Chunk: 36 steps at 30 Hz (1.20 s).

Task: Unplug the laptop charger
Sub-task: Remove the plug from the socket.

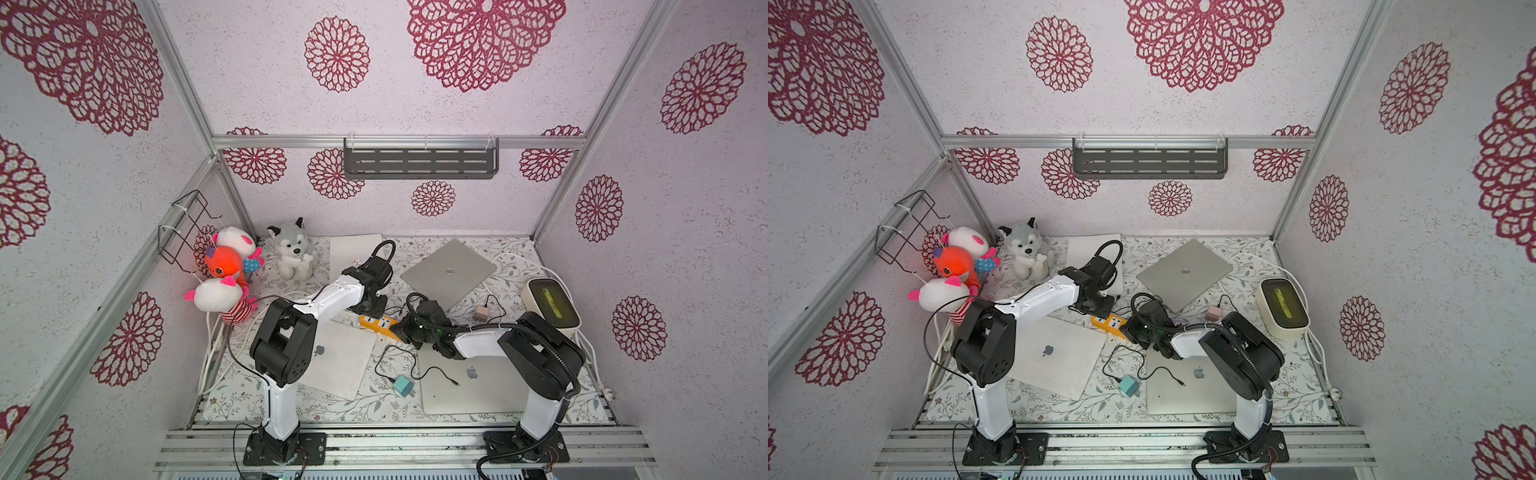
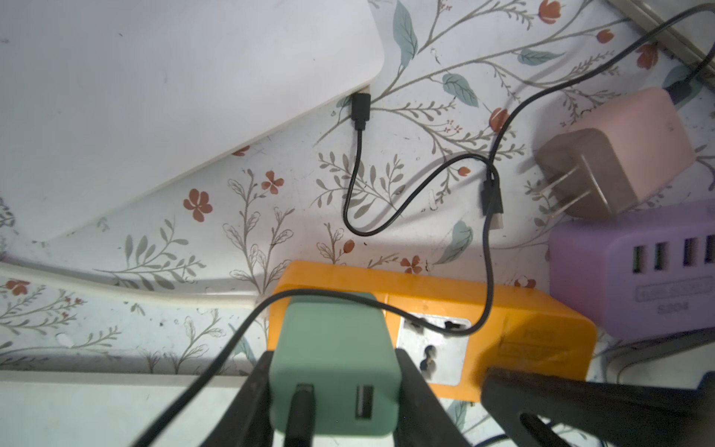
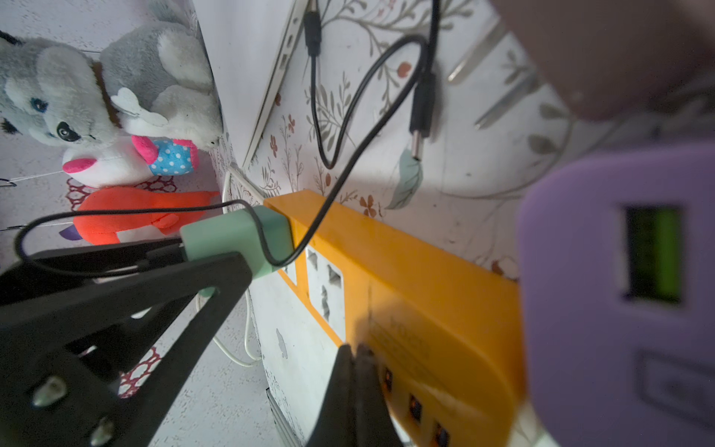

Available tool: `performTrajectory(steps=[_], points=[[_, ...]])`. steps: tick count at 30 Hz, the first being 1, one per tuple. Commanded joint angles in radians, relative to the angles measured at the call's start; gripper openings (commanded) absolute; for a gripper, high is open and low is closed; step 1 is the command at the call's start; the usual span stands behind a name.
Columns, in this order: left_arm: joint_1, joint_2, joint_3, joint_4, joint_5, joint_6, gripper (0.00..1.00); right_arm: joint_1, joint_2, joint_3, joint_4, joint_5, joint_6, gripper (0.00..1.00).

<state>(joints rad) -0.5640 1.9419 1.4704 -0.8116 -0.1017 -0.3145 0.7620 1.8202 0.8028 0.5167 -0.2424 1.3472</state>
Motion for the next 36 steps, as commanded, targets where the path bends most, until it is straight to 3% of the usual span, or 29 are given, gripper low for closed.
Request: performTrajectory(steps=[1, 4, 7, 14, 18, 22, 27, 36], points=[[0.01, -0.013, -0.021, 0.021, 0.101, -0.031, 0.25, 0.005, 0.051, -0.027, -0.124, 0.001, 0.008, 0.01], [0.03, -0.036, -0.051, 0.074, 0.18, -0.064, 0.25, 0.005, 0.053, -0.03, -0.125, 0.0, 0.008, 0.01], [0.034, -0.046, -0.064, 0.101, 0.173, -0.09, 0.25, 0.005, 0.053, -0.029, -0.124, 0.0, 0.008, 0.01], [-0.018, 0.058, 0.06, -0.09, -0.062, -0.028, 0.25, 0.005, 0.054, -0.028, -0.123, -0.002, 0.007, 0.01], [-0.033, 0.086, 0.095, -0.136, -0.113, -0.018, 0.24, 0.005, 0.053, -0.031, -0.123, -0.001, 0.01, 0.01], [-0.029, 0.069, 0.096, -0.128, -0.053, -0.013, 0.24, 0.004, 0.052, -0.035, -0.124, 0.0, 0.01, 0.01], [0.002, 0.032, 0.071, -0.063, 0.114, -0.052, 0.24, 0.003, 0.059, -0.034, -0.124, -0.003, 0.011, 0.01], [0.01, 0.012, 0.11, -0.105, 0.121, -0.039, 0.24, 0.003, 0.063, -0.033, -0.121, -0.006, 0.012, 0.01]])
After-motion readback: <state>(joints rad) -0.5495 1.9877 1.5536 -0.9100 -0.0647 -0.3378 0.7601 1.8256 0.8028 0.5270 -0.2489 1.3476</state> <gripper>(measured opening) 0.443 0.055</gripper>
